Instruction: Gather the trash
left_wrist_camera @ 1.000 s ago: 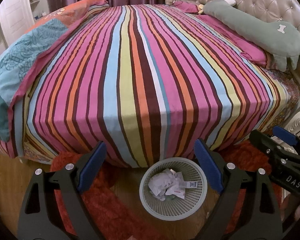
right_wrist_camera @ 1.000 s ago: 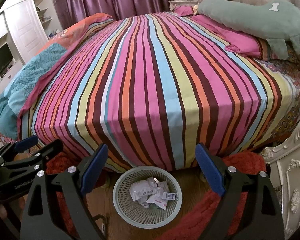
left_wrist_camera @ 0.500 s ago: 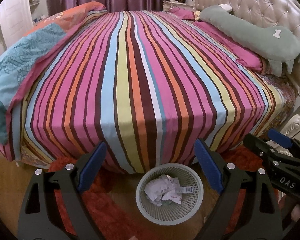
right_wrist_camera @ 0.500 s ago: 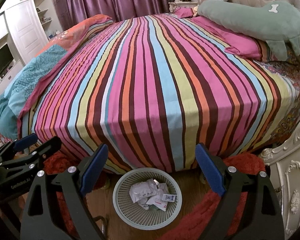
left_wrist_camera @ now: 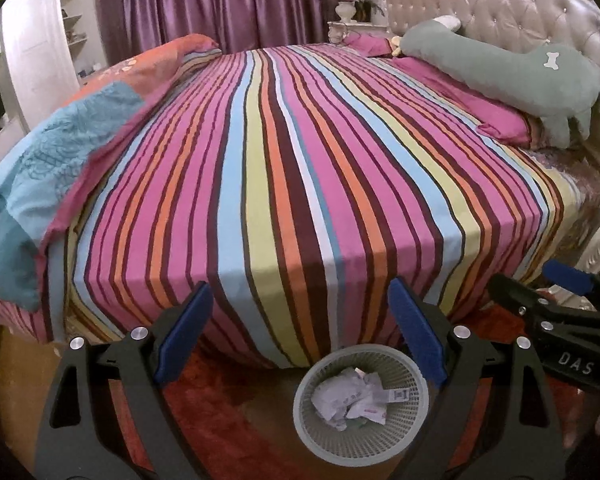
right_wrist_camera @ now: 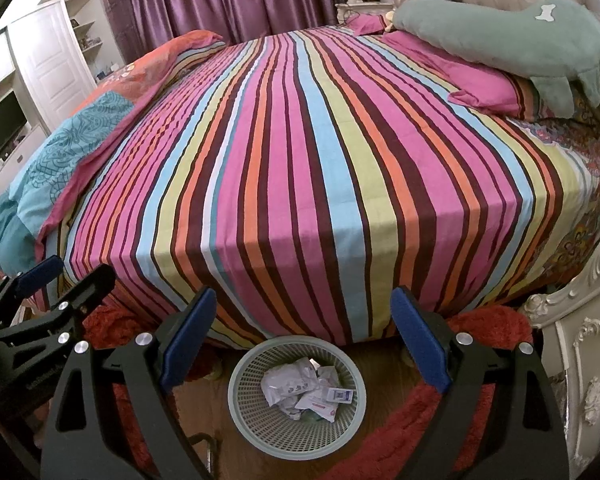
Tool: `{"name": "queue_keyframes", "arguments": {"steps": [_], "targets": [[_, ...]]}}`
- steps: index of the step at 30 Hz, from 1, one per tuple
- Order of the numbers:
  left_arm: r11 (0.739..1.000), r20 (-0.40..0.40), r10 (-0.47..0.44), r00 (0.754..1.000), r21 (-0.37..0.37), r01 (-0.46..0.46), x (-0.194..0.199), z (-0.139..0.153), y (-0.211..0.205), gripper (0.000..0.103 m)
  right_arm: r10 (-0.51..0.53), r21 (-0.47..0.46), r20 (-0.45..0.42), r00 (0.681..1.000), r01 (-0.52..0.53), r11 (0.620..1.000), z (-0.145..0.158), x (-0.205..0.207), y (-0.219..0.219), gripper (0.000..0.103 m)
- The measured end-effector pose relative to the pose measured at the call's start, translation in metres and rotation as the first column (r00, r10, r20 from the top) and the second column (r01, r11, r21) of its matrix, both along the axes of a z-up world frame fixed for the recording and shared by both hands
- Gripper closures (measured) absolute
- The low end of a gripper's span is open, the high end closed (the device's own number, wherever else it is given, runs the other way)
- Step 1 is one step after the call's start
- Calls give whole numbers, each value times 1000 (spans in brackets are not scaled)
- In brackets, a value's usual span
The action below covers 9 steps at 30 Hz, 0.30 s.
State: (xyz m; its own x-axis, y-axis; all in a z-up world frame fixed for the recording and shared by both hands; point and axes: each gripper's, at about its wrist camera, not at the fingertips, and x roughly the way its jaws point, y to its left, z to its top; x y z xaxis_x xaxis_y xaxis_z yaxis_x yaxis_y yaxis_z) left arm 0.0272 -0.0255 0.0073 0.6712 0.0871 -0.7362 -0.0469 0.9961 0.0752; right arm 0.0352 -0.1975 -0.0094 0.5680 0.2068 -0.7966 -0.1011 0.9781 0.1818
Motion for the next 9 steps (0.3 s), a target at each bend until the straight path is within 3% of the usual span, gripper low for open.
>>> {"name": "queue_keyframes", "arguments": {"steps": [9], "targets": [[999,-64,3,998,-46,-6,5,-5,4,16,-2,3,0,1000,2,1000,0,0,1,19]]}}
